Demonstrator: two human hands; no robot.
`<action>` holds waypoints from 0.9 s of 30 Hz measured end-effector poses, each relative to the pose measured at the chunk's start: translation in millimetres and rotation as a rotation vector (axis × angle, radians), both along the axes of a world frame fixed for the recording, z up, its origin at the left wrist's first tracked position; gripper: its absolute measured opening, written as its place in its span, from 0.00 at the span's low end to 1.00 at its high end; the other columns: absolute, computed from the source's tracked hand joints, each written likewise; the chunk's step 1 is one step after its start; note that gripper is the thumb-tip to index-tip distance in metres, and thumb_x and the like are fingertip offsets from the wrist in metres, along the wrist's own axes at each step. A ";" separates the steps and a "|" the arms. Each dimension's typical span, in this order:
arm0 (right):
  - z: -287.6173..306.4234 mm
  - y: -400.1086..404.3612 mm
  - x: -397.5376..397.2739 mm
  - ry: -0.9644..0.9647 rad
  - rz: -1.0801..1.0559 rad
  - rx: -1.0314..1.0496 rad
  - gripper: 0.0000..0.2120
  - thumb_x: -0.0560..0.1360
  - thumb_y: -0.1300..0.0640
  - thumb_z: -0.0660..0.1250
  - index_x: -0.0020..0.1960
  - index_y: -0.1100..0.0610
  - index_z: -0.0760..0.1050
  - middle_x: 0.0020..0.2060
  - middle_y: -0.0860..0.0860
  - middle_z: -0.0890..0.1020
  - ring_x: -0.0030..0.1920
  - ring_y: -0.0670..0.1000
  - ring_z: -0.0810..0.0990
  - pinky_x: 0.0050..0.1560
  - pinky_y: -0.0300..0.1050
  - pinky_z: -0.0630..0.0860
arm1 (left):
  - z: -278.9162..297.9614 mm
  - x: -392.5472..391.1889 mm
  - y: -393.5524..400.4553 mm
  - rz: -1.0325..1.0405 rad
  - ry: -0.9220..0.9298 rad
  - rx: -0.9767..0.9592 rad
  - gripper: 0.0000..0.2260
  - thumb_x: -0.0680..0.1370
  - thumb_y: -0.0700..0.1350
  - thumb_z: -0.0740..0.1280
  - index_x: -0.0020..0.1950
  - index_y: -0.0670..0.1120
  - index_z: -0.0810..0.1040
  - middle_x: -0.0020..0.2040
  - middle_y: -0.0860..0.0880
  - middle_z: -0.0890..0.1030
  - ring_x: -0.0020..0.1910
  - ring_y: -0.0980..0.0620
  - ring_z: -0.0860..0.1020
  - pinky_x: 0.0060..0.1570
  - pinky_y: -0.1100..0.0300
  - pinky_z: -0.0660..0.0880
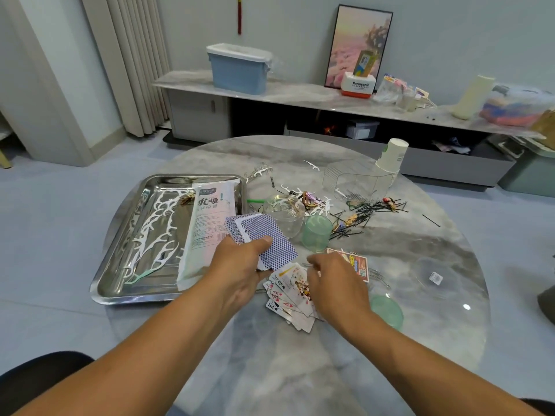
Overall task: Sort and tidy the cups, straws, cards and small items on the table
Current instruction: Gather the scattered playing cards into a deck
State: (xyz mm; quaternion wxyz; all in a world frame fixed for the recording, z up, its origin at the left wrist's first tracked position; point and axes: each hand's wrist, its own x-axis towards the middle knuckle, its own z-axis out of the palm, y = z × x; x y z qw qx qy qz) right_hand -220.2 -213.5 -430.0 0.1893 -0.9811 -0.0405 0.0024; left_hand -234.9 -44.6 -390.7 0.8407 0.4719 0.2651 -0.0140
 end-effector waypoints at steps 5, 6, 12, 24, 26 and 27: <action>28.5 9.5 1.6 0.301 -0.024 1.027 0.11 0.79 0.42 0.67 0.51 0.47 0.84 0.41 0.45 0.85 0.37 0.47 0.83 0.35 0.42 0.77 | -1.5 -3.1 -4.2 -0.054 -0.057 0.100 0.14 0.75 0.31 0.72 0.57 0.43 0.80 0.51 0.44 0.86 0.50 0.42 0.85 0.50 0.42 0.82; 29.4 10.0 0.6 0.320 0.005 1.043 0.11 0.76 0.42 0.72 0.49 0.48 0.83 0.41 0.46 0.86 0.36 0.46 0.83 0.34 0.40 0.76 | -2.3 -4.3 -6.0 -0.072 -0.070 0.114 0.14 0.74 0.31 0.74 0.57 0.43 0.80 0.50 0.44 0.87 0.49 0.41 0.85 0.48 0.43 0.83; 24.7 4.0 5.8 0.364 -0.114 1.141 0.12 0.77 0.54 0.74 0.52 0.63 0.80 0.40 0.56 0.86 0.35 0.50 0.81 0.33 0.40 0.79 | -4.3 -2.6 -10.9 -0.079 -0.066 0.021 0.09 0.78 0.35 0.70 0.56 0.44 0.80 0.46 0.46 0.87 0.40 0.49 0.87 0.36 0.52 0.83; 24.4 10.4 -15.0 -0.343 0.273 0.332 0.07 0.80 0.51 0.67 0.47 0.52 0.72 0.46 0.47 0.76 0.44 0.50 0.76 0.42 0.51 0.74 | -2.0 -7.9 -16.2 -0.168 -0.104 -0.031 0.10 0.79 0.45 0.71 0.59 0.44 0.81 0.52 0.43 0.86 0.52 0.44 0.85 0.45 0.50 0.83; 21.6 13.4 -18.5 -0.308 0.334 0.280 0.12 0.81 0.45 0.63 0.50 0.53 0.73 0.53 0.48 0.77 0.52 0.51 0.76 0.48 0.51 0.74 | -0.2 -7.9 -15.1 -0.210 -0.114 -0.096 0.16 0.79 0.50 0.70 0.63 0.42 0.80 0.56 0.41 0.85 0.54 0.43 0.84 0.45 0.51 0.82; 21.1 13.5 -18.5 -0.280 0.346 0.310 0.14 0.81 0.42 0.62 0.51 0.53 0.74 0.59 0.47 0.77 0.58 0.49 0.76 0.54 0.48 0.73 | -0.1 -7.4 -14.1 -0.209 -0.113 -0.114 0.17 0.80 0.49 0.69 0.64 0.41 0.79 0.57 0.40 0.85 0.54 0.42 0.84 0.45 0.51 0.82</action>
